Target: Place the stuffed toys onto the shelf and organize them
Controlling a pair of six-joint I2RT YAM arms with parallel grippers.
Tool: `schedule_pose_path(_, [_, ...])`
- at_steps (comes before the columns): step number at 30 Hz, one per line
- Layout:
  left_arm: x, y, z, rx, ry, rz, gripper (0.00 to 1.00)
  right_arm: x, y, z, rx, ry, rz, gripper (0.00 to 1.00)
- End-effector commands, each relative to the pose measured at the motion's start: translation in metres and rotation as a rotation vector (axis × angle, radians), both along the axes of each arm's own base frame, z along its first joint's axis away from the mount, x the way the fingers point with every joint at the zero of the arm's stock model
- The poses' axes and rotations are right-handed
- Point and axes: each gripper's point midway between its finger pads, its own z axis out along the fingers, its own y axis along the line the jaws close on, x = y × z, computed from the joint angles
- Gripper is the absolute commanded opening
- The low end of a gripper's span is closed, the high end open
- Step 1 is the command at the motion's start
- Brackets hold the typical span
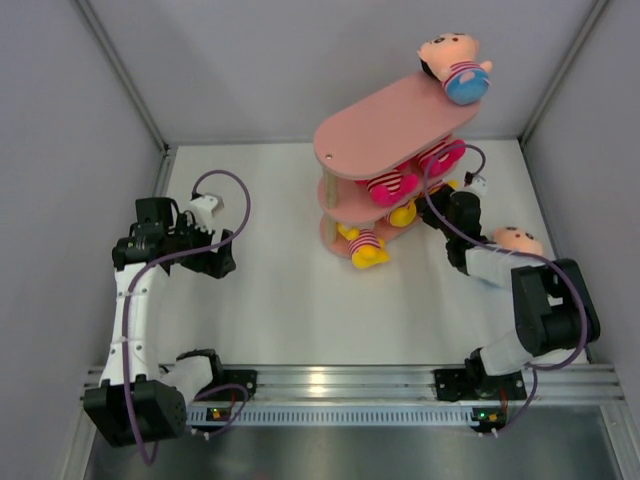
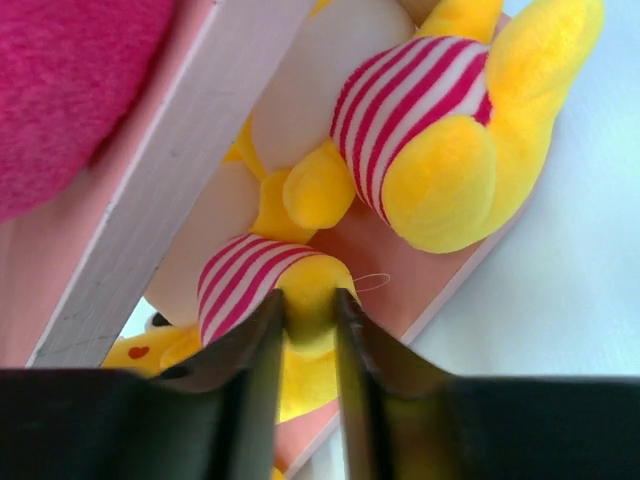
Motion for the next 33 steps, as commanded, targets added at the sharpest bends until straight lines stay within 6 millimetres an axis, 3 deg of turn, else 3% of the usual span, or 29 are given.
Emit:
schedule_pose_path(1, [-0.001,-0.003,0.000,-0.005,-0.009,-0.021,0.92,0.006,-0.007,0.021,-0.024,-0.043,-0.013,0.33])
schedule_pose_path(3, [-0.001,-0.003,0.000,-0.002,-0.012,-0.022,0.92,0.002,-0.010,0.027,-0.017,-0.057,-0.026,0.51])
schedule_pose_path(5, [-0.002,-0.003,0.001,-0.003,-0.015,-0.020,0.92,-0.007,-0.013,0.024,-0.018,-0.044,-0.035,0.60])
schedule_pose_path(6, [-0.002,-0.003,0.001,-0.002,-0.015,-0.022,0.92,-0.011,-0.016,0.032,-0.017,-0.057,-0.048,0.65])
schedule_pose_path(9, [-0.002,-0.003,0.001,-0.002,-0.017,-0.022,0.92,-0.026,-0.018,0.034,-0.017,-0.035,-0.047,0.69])
schedule_pose_path(12, [-0.002,-0.002,0.002,0.003,-0.021,-0.016,0.92,-0.049,-0.020,0.039,0.026,-0.023,-0.056,0.70])
schedule_pose_path(16, [-0.002,-0.002,0.003,0.000,-0.022,-0.014,0.92,-0.090,-0.010,0.014,0.123,0.046,-0.026,0.73])
schedule_pose_path(20, [-0.001,-0.001,0.003,0.002,-0.018,-0.010,0.92,-0.111,0.020,0.001,0.253,0.085,0.078,0.74])
schedule_pose_path(28, [-0.002,-0.002,0.006,-0.005,-0.030,-0.003,0.92,-0.127,0.064,-0.020,0.356,0.158,0.169,0.73])
schedule_pose_path(33, [-0.003,-0.002,0.008,0.000,-0.037,-0.001,0.92,-0.124,0.085,-0.030,0.405,0.191,0.209,0.70])
